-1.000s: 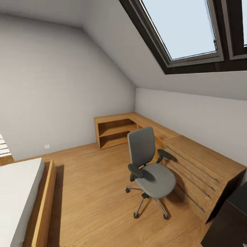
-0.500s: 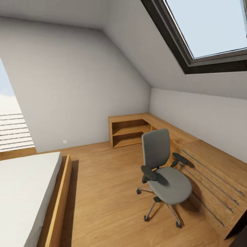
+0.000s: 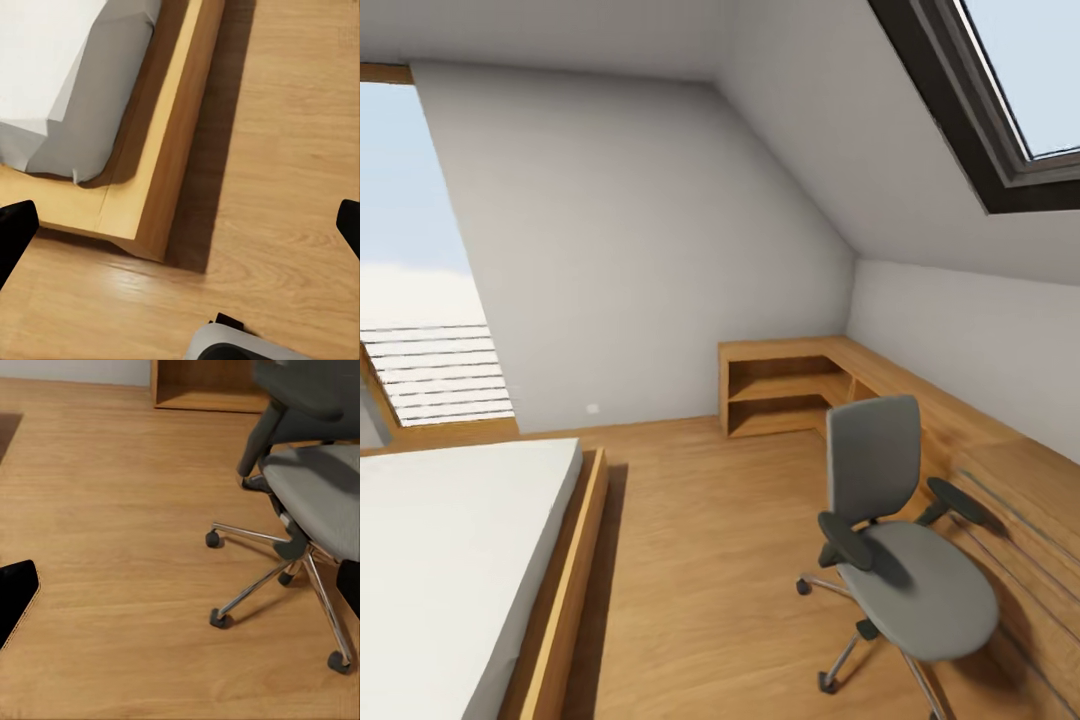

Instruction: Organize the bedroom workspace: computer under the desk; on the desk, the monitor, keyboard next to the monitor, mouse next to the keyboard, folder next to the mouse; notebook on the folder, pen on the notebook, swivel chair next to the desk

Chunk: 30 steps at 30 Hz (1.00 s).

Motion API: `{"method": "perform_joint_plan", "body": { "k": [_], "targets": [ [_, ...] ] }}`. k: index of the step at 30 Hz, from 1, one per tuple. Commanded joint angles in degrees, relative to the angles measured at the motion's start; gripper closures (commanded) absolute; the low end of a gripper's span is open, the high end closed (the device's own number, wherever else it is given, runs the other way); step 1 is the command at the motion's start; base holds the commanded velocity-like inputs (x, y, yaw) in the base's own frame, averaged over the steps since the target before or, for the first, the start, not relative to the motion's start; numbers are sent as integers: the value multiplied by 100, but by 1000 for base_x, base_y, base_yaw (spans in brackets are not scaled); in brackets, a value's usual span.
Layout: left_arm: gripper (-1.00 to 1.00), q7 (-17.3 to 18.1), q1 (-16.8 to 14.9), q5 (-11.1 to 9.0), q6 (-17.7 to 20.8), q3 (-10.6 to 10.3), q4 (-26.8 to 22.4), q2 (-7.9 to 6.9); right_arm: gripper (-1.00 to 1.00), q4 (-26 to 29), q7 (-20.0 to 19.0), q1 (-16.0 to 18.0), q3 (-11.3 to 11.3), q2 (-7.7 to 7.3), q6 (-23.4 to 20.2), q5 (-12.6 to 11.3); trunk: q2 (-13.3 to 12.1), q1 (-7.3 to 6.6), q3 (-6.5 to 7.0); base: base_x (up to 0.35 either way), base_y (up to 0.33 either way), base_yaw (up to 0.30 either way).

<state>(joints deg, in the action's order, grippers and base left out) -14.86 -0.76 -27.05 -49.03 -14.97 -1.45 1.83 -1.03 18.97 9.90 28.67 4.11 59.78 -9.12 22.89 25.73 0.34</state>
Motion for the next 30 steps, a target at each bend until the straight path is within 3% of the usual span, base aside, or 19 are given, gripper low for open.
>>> {"method": "perform_joint_plan", "body": {
  "k": [1,15,30],
  "targets": [
    [-100,-34,-3,-21,-9,-50,4,1,-100,-11,0,3,51,3,22,-55,3,5,-2,316,0,284],
    [-100,-35,-3,-20,6,-55,4,1,-100,-11,-39,3,48,-17,22,-48,3,5,-2,300,-36,257],
    [-100,-43,-3,-28,-1,-41,4,1,-100,5,-59,3,51,-24,-257,-38,3,5,-2,39,-10,29]
  ]
}}
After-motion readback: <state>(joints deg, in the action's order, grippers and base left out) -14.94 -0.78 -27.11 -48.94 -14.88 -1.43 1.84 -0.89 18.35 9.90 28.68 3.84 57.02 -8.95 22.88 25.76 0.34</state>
